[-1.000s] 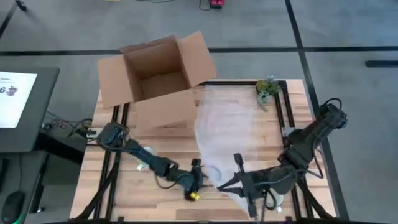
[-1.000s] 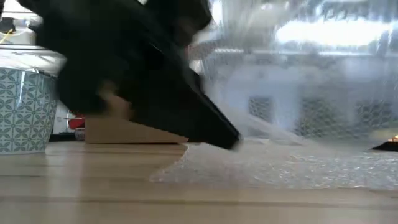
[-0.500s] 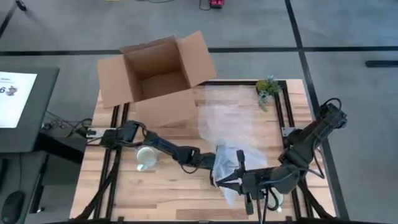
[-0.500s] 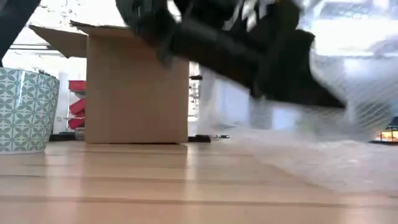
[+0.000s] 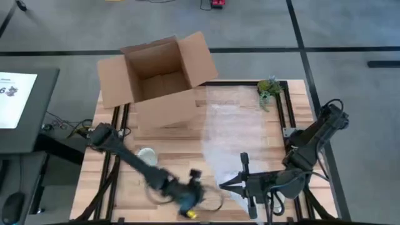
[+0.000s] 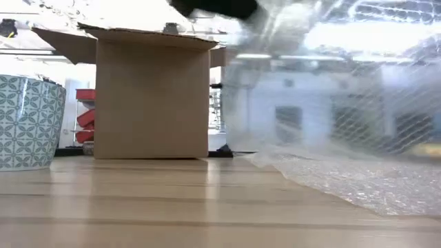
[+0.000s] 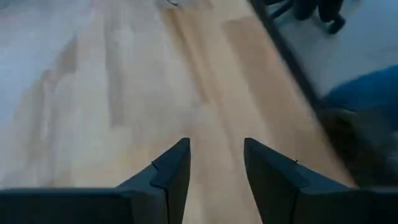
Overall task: Wrap mug
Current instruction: Prepare the bubble wrap
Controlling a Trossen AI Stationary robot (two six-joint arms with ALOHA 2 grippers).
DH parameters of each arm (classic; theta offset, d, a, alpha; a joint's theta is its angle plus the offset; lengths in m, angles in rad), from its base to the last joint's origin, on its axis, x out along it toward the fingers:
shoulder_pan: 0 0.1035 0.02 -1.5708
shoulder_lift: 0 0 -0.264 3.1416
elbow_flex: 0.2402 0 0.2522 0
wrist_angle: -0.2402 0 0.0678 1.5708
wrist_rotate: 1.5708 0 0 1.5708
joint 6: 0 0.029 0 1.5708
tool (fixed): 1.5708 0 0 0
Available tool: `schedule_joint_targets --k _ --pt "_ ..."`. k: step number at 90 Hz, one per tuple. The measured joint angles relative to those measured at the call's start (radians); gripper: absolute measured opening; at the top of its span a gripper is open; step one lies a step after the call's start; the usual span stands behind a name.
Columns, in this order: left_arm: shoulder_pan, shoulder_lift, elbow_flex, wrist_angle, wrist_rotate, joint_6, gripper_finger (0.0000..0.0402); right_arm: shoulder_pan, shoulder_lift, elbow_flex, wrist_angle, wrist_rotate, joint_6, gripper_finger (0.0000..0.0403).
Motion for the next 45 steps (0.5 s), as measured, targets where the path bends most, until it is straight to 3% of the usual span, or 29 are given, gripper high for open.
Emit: schedule_joint_targets --k 14,27,45 --pt "-0.175 -0.054 -0.001 -0.146 -0.085 -0.097 0.0129 -0.078 0.079 0.001 0.136 -0.125 0.021 0.0000" --pt "-0.315 -0.079 0.000 -0.139 -0.103 -0.151 0.0129 -0.180 0.207 0.001 0.371 -0.332 0.038 0.0000" --pt "-0.423 -0.128 0.000 -0.129 -0.124 -0.309 0.0129 -0.315 0.445 0.001 0.730 -0.553 0.156 0.0000"
